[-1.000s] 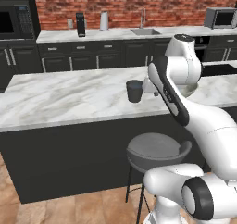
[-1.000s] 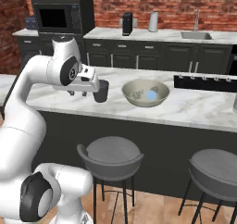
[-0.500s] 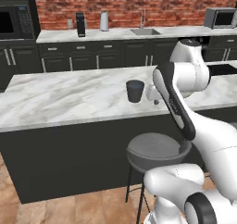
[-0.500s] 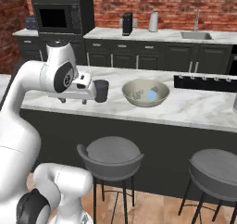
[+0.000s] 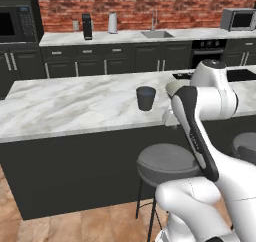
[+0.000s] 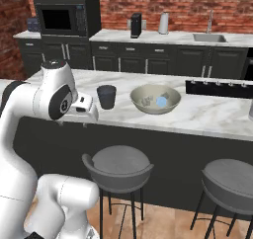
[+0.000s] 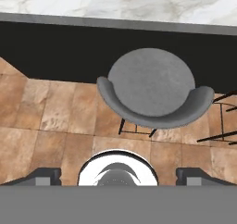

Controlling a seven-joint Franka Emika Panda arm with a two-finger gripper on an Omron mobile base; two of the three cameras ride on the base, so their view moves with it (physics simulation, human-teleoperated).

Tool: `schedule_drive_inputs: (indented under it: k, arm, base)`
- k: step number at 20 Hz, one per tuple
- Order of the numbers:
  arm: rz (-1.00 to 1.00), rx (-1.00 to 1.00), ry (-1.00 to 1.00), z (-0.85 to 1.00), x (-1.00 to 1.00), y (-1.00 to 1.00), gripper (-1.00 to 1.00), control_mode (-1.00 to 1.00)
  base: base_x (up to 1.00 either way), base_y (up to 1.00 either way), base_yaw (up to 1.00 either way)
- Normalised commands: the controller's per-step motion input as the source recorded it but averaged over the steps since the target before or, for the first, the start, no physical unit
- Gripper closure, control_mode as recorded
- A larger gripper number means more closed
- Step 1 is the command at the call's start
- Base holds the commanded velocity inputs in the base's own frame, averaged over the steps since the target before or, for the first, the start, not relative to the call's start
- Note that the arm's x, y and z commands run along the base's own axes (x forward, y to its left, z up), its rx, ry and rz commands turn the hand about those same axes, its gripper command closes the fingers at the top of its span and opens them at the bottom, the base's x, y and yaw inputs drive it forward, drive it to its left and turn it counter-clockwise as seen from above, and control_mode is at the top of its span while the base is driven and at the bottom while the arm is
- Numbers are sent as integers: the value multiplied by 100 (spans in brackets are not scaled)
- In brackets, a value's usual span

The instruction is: There are four ice cubes in the ice bowl. Place two ice cubes in each glass of water.

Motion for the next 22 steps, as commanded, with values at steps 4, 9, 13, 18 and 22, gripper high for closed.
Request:
schedule_drive_inputs:
  k: [4, 9, 13, 18, 22]
  arm:
    - [0, 0, 0, -13, -22, 0, -100, -100]
    - [0, 0, 0, -3, -9, 0, -100, 100]
    - [0, 0, 0, 0, 0, 0, -100, 100]
    - [0, 0, 0, 0, 0, 0, -100, 100]
    - [0, 0, 0, 0, 0, 0, -100, 100]
  base:
    - [0, 0, 0]
    - [-6, 0, 0]
    - [-6, -28, 0]
    - [0, -52, 0]
    - [0, -54, 0]
